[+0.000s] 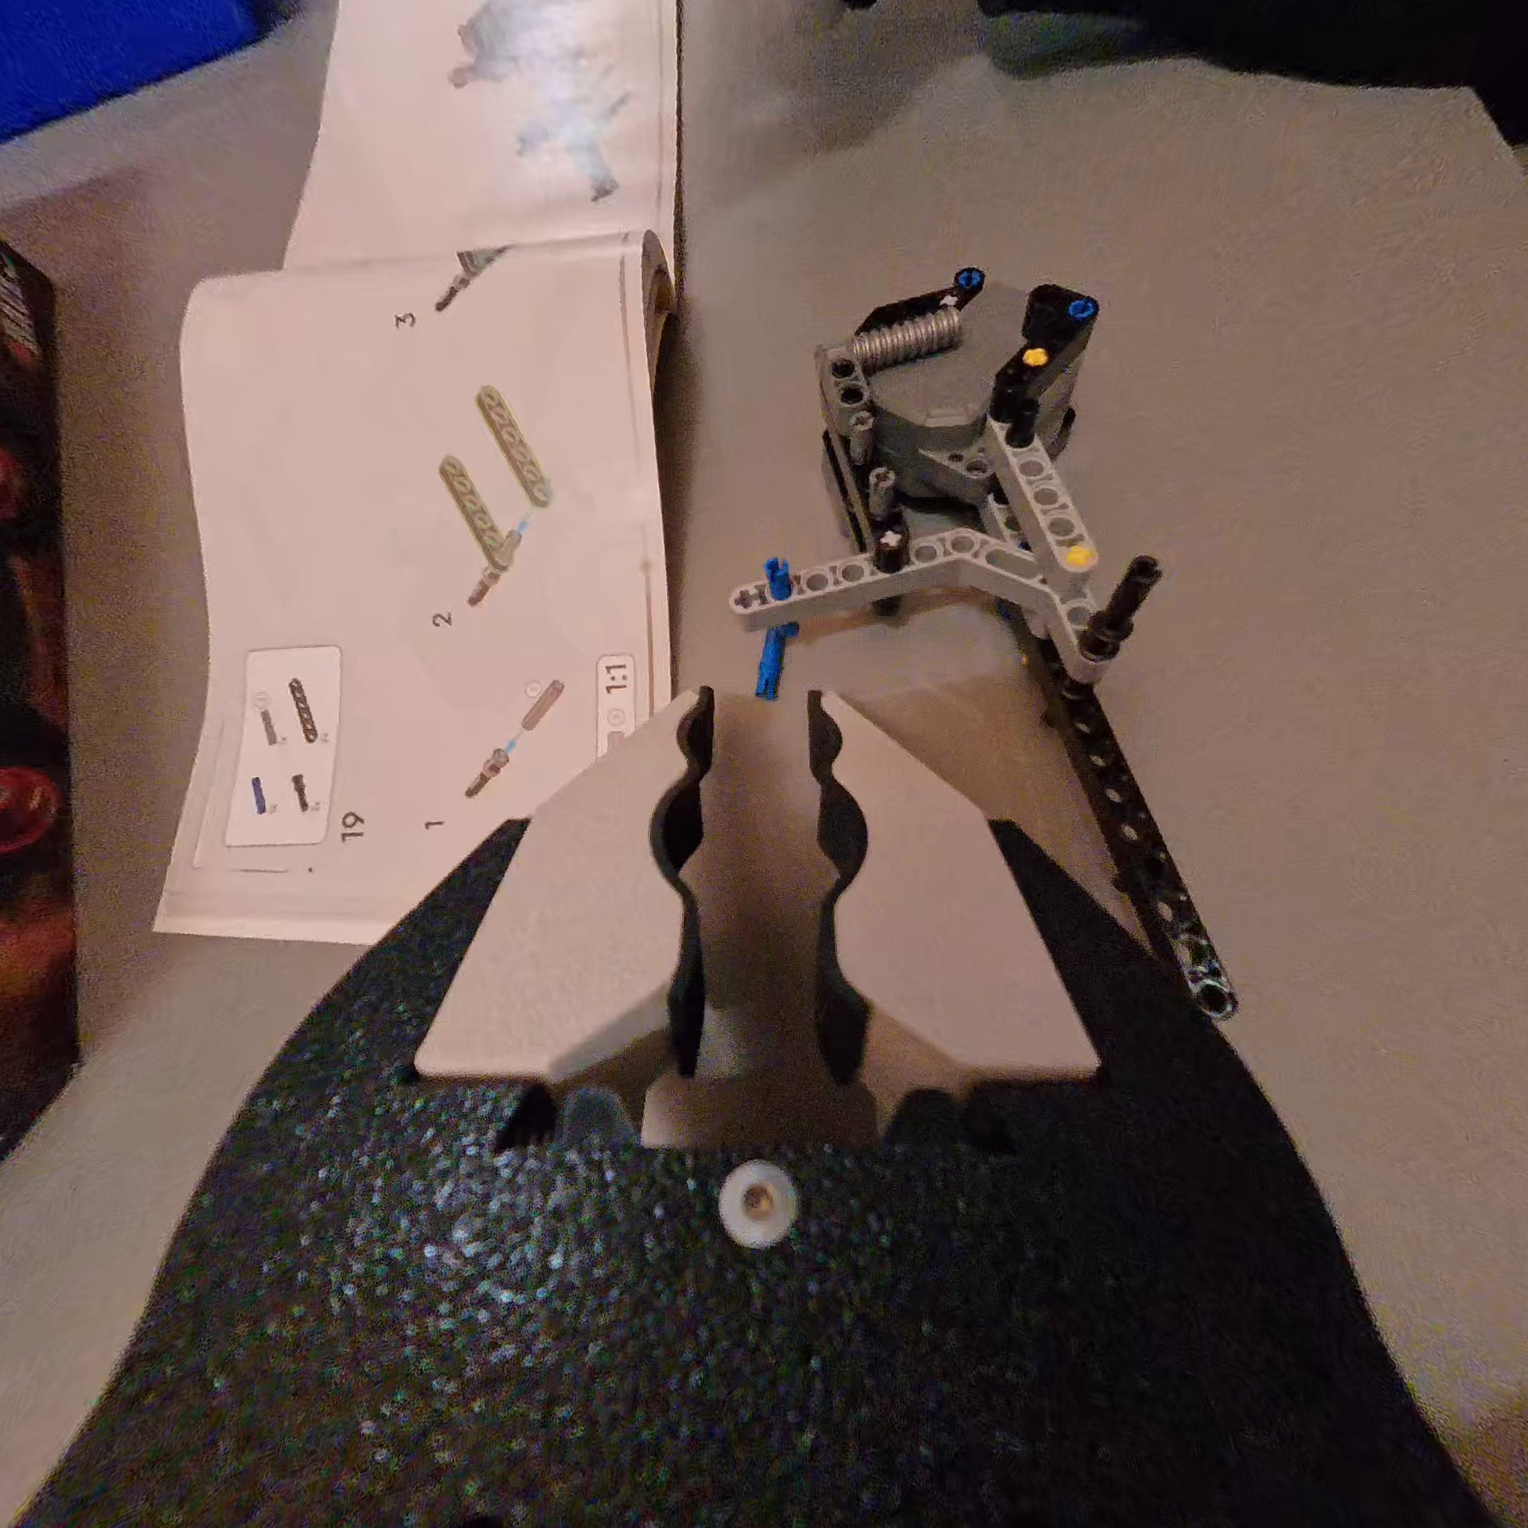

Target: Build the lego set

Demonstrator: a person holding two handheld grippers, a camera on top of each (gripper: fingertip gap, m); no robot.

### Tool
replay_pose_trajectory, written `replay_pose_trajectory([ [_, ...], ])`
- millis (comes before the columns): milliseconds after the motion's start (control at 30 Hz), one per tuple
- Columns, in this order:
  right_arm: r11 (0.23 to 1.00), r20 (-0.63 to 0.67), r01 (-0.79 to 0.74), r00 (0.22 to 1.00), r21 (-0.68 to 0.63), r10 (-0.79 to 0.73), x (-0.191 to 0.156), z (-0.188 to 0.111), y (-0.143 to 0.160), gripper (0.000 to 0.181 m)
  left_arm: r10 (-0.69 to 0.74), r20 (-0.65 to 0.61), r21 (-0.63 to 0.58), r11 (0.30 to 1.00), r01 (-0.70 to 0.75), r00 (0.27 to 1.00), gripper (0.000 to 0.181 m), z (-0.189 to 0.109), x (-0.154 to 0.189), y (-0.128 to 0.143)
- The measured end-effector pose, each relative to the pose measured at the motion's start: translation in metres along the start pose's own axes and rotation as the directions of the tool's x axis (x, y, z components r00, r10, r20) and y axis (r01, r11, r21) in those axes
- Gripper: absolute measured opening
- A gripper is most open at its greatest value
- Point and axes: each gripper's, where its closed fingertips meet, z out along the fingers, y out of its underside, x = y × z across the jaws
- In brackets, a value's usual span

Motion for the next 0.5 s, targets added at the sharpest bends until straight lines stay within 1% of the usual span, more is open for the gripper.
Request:
replay_pose_trajectory([
  [33,1.000,0.002,-0.003,1.000,0.000,0.003,0.000,0.000,0.000,0.005,0.015,0.016,0.008,1.000,-0.015,1.000,0.021,0.002,-0.002,-0.001],
  [167,1.000,0.000,-0.001,1.000,-0.006,0.001,0.000,0.000,0.002,0.005,0.006,-0.024,0.021,1.000,-0.006,1.000,0.021,0.012,-0.001,-0.004],
  [367,1.000,-0.001,0.004,1.000,-0.016,-0.004,0.000,0.000,0.004,0.005,-0.009,-0.083,0.018,1.000,0.011,0.996,0.010,0.020,0.002,-0.004],
  [433,1.000,0.002,0.008,1.000,-0.017,-0.008,-0.001,0.001,0.003,0.005,-0.001,-0.089,0.020,1.000,0.003,0.996,0.006,0.020,0.004,-0.003],
  [500,1.000,0.011,0.013,1.000,-0.017,-0.012,-0.003,0.001,0.003,0.005,0.004,-0.060,0.018,1.000,-0.003,0.998,0.003,0.020,0.002,-0.004],
])
